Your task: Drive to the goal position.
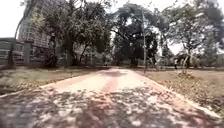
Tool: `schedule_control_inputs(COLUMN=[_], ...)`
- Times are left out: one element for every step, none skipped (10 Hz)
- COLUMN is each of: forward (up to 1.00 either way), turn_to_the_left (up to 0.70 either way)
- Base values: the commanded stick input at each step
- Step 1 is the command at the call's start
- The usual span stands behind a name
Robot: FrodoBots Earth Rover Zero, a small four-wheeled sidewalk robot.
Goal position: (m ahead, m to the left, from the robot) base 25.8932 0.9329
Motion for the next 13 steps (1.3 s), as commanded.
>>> schedule_control_inputs(forward=[0.70, 0.70, 0.70, 0.70, 0.70, 0.70, 0.70, 0.70, 0.70, 0.70, 0.70, 0.70, 0.70], turn_to_the_left=[0.00, 0.00, 0.00, 0.00, 0.00, 0.00, 0.00, 0.00, 0.00, -0.03, -0.06, -0.35, -0.35])
